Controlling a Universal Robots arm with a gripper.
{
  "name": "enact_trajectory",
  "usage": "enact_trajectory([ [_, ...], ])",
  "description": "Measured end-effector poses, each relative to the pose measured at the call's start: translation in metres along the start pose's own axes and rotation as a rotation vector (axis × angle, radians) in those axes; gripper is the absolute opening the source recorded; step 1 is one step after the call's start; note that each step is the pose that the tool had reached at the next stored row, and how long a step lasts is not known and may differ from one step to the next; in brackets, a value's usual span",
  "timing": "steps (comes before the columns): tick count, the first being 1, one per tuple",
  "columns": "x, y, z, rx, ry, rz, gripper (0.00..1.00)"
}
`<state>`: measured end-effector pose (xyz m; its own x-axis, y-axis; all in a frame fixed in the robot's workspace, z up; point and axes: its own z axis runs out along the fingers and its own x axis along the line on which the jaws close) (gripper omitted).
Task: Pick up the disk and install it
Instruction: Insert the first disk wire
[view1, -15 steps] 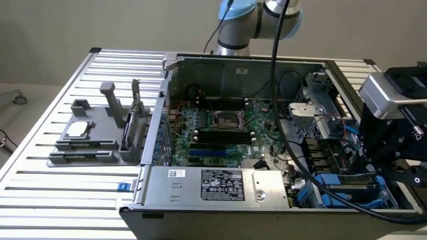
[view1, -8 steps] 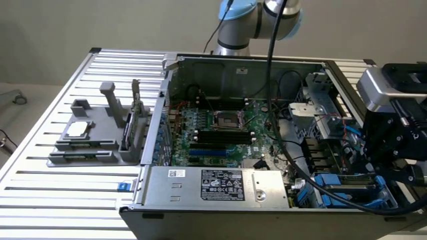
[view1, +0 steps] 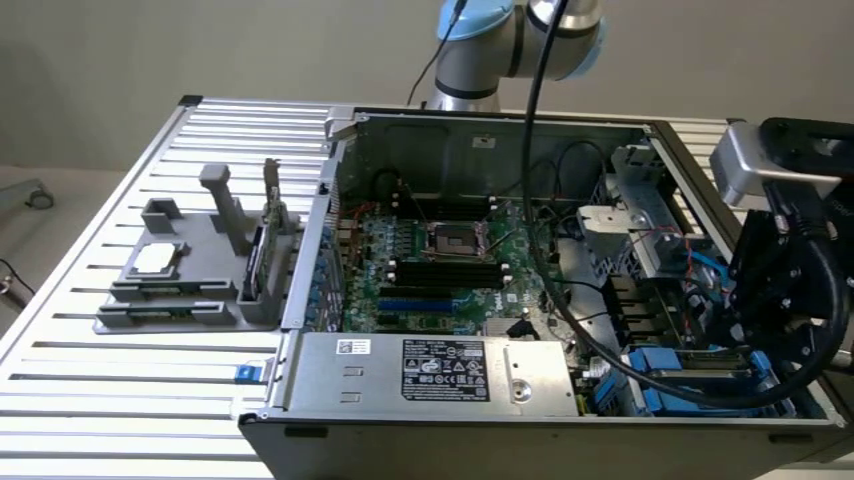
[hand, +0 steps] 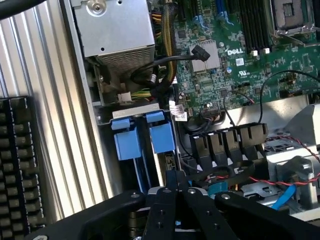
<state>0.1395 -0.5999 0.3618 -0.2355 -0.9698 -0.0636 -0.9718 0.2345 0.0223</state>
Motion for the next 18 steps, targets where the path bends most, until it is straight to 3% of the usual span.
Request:
enact_trajectory([
  [18, 0.0000, 0.0000, -0.0001, 0.0208, -0.0072, 0.326, 0.11],
])
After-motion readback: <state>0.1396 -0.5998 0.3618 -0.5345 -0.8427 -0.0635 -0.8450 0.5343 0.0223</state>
